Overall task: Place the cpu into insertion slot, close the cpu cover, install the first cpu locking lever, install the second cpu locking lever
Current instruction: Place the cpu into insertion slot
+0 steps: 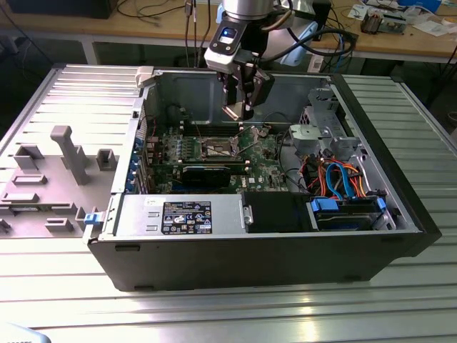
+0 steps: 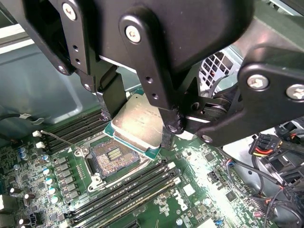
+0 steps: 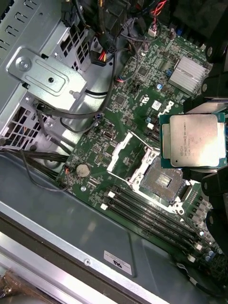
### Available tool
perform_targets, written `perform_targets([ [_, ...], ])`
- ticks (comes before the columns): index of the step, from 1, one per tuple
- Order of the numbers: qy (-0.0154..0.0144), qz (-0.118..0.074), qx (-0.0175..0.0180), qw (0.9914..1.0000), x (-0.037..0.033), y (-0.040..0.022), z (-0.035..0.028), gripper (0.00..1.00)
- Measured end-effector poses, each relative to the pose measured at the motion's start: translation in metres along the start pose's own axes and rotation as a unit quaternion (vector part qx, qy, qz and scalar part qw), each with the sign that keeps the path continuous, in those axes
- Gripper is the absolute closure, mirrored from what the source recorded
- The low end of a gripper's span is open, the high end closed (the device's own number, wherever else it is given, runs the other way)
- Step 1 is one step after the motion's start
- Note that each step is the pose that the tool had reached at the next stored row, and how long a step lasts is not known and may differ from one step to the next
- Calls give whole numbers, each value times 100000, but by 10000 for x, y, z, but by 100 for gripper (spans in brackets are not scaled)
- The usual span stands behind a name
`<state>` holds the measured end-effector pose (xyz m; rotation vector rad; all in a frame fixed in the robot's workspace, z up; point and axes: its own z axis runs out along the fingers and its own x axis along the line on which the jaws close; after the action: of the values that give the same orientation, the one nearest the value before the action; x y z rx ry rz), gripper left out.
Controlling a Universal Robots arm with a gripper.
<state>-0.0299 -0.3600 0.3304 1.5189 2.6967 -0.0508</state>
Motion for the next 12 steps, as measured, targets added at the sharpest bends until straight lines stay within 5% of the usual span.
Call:
perform_targets([
  [12,-287,740,220,99997,0,0,2,45],
])
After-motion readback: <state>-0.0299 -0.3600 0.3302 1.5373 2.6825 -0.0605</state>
